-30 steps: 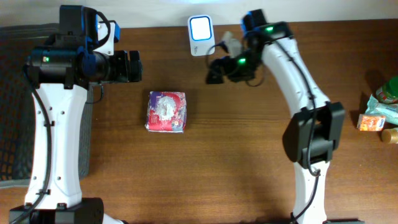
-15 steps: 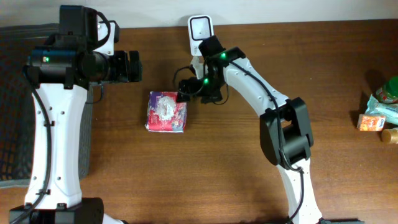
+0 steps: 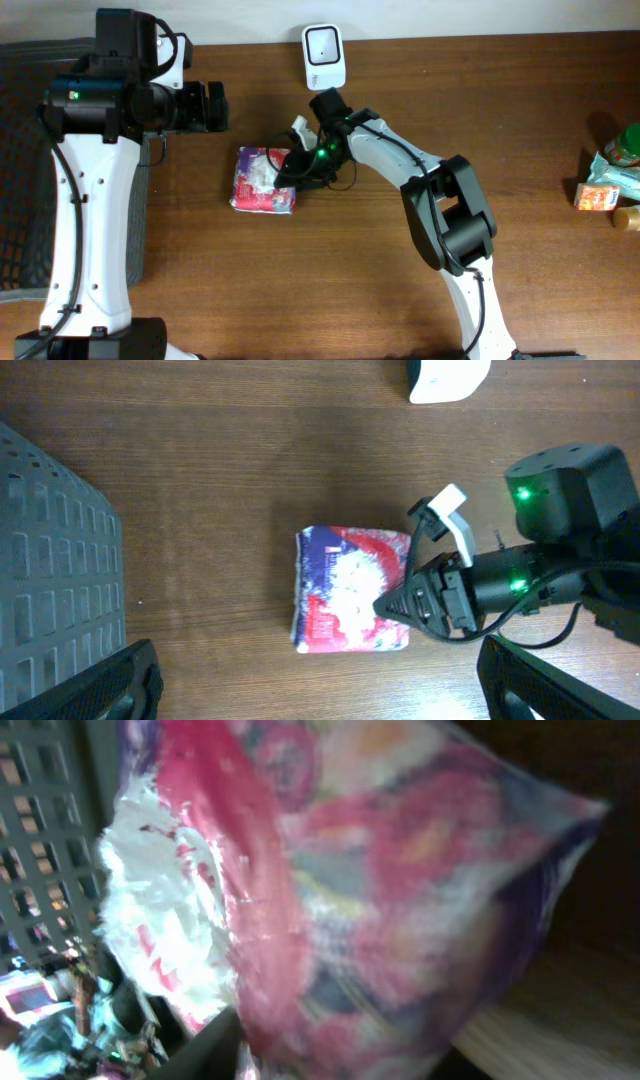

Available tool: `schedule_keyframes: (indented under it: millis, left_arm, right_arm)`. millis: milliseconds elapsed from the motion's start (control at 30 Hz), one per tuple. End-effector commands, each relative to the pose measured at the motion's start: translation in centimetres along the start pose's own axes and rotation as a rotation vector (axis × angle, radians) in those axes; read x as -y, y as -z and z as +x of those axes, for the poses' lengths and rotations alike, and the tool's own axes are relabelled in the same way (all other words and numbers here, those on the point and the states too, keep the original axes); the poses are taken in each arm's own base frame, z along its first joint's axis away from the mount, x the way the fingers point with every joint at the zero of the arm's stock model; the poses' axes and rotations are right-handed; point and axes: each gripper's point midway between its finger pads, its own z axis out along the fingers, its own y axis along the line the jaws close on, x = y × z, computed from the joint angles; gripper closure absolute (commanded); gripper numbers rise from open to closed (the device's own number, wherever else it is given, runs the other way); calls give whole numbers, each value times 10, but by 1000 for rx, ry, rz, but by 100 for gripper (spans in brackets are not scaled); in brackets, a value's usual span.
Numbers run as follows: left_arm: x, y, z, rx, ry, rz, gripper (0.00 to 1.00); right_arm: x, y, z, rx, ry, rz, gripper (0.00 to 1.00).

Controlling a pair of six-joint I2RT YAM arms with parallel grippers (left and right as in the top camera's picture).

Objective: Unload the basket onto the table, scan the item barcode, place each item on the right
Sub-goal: 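Reach the right gripper to the purple-red tissue pack and grasp it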

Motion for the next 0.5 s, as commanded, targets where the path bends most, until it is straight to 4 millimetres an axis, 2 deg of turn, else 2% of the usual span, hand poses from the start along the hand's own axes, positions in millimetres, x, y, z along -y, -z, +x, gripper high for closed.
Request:
schedule_keyframes:
  millis: [0,100,200,267,333,400,467]
  left_arm:
    - [2,7,-1,18,-9,10,1]
    - [2,7,-1,17,-9,10,1]
    - [2,7,-1,17,-9,10,1]
    - [1,7,-1,18,-9,10,1]
    - [2,7,-1,18,-9,10,1]
    - [2,7,-1,18,-9,10,1]
    - [1,7,-1,18,-9,10,1]
  right_arm:
    - [-4,-6,4,-17,-6,-16,71]
    - [-5,-6,4,-18,-7,-20,78]
    - [-5,-6,5,-18,-5,-19,96]
    - [-8,7,1,-7,-18,-15,96]
    - [-7,37,-6,31,-41,55,96]
    - [6,86,-12,92,-55,266,96]
    - [21,131,-8,134,-86,496,96]
